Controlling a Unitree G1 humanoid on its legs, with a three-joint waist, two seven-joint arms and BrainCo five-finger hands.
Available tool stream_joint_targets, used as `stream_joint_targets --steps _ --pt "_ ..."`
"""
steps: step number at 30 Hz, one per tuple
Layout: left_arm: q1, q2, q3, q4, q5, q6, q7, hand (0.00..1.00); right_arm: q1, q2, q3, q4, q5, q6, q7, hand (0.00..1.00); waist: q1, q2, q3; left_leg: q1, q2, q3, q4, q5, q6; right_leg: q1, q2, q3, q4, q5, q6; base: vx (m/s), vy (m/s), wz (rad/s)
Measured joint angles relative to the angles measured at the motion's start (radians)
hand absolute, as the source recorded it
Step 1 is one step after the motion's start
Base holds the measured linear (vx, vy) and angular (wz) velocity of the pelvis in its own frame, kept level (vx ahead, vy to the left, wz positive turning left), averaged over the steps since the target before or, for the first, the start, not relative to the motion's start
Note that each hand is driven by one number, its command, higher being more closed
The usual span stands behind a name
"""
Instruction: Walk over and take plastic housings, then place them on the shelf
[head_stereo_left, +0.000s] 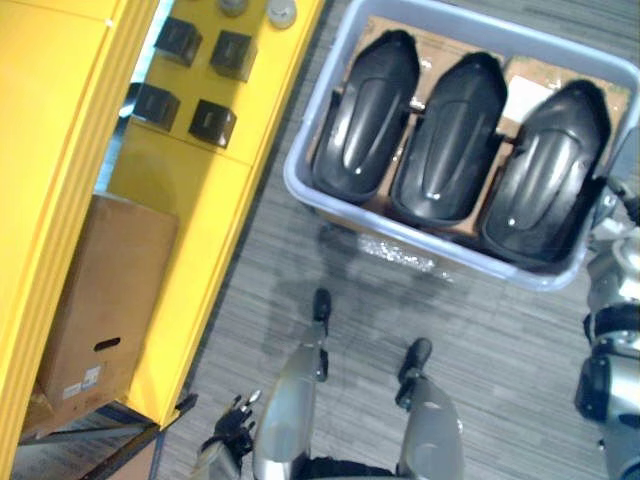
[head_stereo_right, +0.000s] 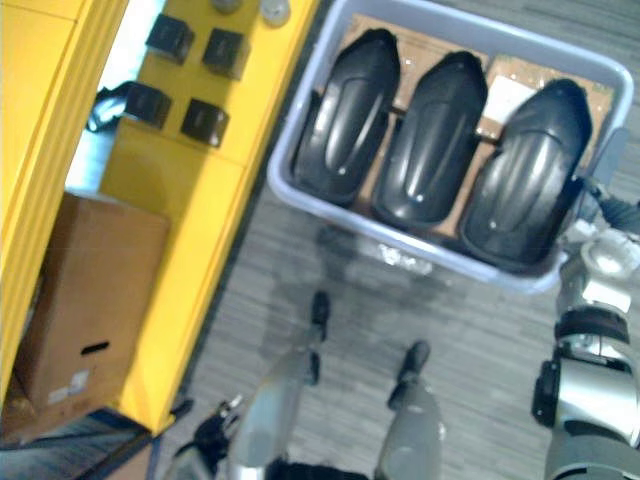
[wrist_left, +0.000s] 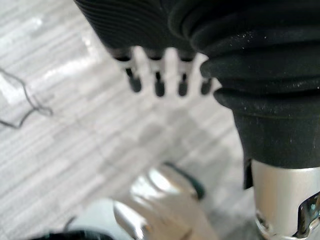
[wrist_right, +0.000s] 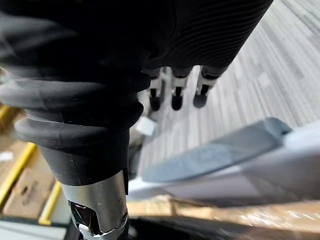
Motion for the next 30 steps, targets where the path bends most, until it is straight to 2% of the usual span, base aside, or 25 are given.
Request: stream_joint_targets --steps 2,7,14,17,20,21,23,26,30 --pt "0.000 0.000 -0.001 0.000 -0.003 0.001 -0.010 0.00 -0.007 -0.002 0.001 0.001 -0.007 0.013 0.012 0.00 0.000 0.000 0.000 -0.008 0.000 -0.004 0.001 0.003 -0.001 -0.008 0.000 -0.003 0.003 0.000 0.000 0.00 -0.006 0.05" --pt "0.000 0.000 -0.007 0.000 -0.013 0.000 -0.015 0.00 -0.033 -0.009 0.045 0.023 -0.029 0.099 0.063 0.00 0.000 0.002 0.000 -0.009 -0.004 -0.016 0.014 0.002 -0.001 -0.010 -0.005 -0.008 0.024 -0.014 -0.003 -0.01 -0.006 0.03" --pt "0.000 -0.005 -0.017 0.001 -0.019 0.000 -0.018 0.00 -0.047 -0.042 0.072 0.028 -0.066 0.126 0.080 0.00 0.004 0.022 0.001 -0.025 -0.002 -0.022 0.016 0.004 -0.004 -0.031 -0.010 -0.015 0.043 -0.023 -0.005 -0.03 -0.009 0.02" --pt "0.000 -0.002 -0.037 0.001 -0.021 -0.001 -0.019 0.00 -0.078 -0.059 0.091 0.060 -0.080 0.157 0.092 0.00 0.008 0.030 0.002 -0.025 -0.002 -0.022 0.015 0.006 -0.006 -0.037 -0.012 -0.015 0.052 -0.027 -0.007 0.00 0.000 0.00" --pt "0.000 -0.003 -0.046 0.001 -0.022 -0.003 -0.019 0.00 -0.079 -0.069 0.111 0.079 -0.103 0.214 0.092 0.00 0.021 0.034 -0.001 -0.025 -0.002 -0.023 0.012 0.007 -0.007 -0.040 -0.013 -0.017 0.057 -0.033 -0.008 0.00 -0.006 0.01" --pt "0.000 -0.003 -0.047 0.001 -0.023 -0.005 -0.019 0.00 -0.080 -0.071 0.111 0.086 -0.119 0.242 0.089 1.00 0.023 0.034 -0.001 -0.026 -0.003 -0.025 0.011 0.007 -0.007 -0.039 -0.013 -0.019 0.058 -0.034 -0.008 0.01 -0.016 0.06" --pt "0.000 -0.004 -0.048 0.001 -0.027 -0.007 -0.019 0.00 -0.098 -0.072 0.122 0.098 -0.150 0.299 0.075 1.00 0.024 0.034 -0.001 -0.028 -0.005 -0.027 0.011 0.007 -0.007 -0.039 -0.015 -0.021 0.058 -0.036 -0.007 0.02 -0.017 0.06" --pt "0.000 -0.004 -0.049 0.001 -0.028 -0.007 -0.018 0.00 -0.127 -0.088 0.133 0.115 -0.202 0.357 0.041 1.00 0.025 0.034 -0.001 -0.029 -0.009 -0.034 0.011 0.007 -0.007 -0.037 -0.016 -0.024 0.058 -0.037 -0.006 0.02 -0.013 0.07" --pt "0.000 -0.004 -0.059 0.001 -0.029 -0.008 -0.018 0.00 -0.144 -0.134 0.152 0.141 -0.293 0.433 0.043 1.00 0.027 0.041 -0.005 -0.042 -0.010 -0.051 0.016 0.008 -0.009 -0.038 -0.016 -0.044 0.062 -0.044 -0.008 0.00 -0.018 0.11"
